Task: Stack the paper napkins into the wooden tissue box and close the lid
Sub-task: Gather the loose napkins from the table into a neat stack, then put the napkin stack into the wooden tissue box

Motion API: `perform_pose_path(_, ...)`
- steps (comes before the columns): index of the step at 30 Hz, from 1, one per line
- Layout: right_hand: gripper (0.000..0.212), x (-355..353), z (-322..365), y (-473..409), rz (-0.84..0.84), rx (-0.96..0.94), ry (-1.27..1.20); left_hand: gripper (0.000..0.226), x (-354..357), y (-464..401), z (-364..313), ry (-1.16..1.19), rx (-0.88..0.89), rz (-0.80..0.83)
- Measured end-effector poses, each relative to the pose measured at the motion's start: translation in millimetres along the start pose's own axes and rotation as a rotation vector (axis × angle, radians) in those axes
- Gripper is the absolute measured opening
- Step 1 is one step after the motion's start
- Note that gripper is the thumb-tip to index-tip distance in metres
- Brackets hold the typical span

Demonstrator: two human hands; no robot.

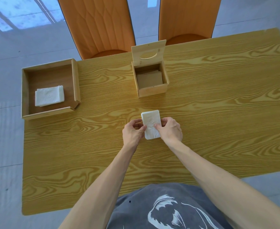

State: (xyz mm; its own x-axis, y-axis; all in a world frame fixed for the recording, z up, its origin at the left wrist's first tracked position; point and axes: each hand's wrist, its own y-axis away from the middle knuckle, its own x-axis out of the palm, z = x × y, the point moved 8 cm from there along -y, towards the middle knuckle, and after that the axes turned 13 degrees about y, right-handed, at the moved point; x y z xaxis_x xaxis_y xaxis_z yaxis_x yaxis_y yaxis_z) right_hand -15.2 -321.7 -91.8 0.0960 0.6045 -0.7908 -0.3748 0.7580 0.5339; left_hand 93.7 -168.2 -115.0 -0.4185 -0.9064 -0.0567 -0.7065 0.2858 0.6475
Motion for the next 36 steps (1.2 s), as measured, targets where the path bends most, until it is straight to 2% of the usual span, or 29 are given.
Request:
perform_pose_path(11,0.041,2,7,1,0.050,-0.056,-0.104,0.033,0,1,-3,-0.004,0.019,0.012)
perform_pose_path(17,0.053,3,9,-4,0.128,-0.136,-0.205,0.042,2,1,-9,-0.008,0.001,0.073)
perform_pose_path(21,0.045,-9,21,-4,0.211,-0.285,-0.196,0.058,-1,-1,-18,-0.066,-0.012,0.119)
perform_pose_path(25,0.037,-18,33,-3,0.395,-0.451,-0.172,0.067,-1,-1,-41,-0.133,0.078,0.182)
perform_pose_path(29,0.034,-32,42,-2,0.508,-0.550,-0.195,0.046,10,8,-55,-0.123,0.035,0.374)
perform_pose_path(31,0.034,-40,45,-4,0.517,-0.576,-0.189,0.030,9,10,-58,-0.129,0.035,0.402)
perform_pose_path(33,0.031,-48,46,-7,0.462,-0.594,-0.183,0.023,7,10,-61,-0.117,0.078,0.376)
perform_pose_path(36,0.026,-61,46,-9,0.276,-0.632,-0.126,0.025,4,9,-64,-0.133,0.164,0.317)
